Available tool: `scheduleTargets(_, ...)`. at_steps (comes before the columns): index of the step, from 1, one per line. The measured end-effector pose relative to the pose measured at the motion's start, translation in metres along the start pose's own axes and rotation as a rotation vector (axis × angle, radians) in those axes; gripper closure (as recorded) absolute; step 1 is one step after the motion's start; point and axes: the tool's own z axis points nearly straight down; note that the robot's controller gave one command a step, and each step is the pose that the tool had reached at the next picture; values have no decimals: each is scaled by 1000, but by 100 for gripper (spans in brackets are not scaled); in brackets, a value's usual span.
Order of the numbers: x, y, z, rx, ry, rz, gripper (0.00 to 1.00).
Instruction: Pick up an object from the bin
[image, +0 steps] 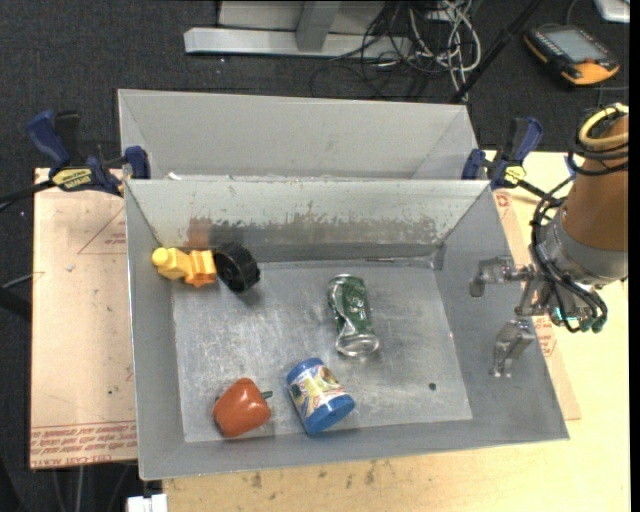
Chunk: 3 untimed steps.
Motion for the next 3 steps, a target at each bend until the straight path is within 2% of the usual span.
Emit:
scheduleTargets(1,-2,1,-4,2,-8,-6,100)
scheduleTargets(2,-2,1,-4,2,-8,-6,100)
scheduleTargets(3,-18,8,25,3,-16,57,100)
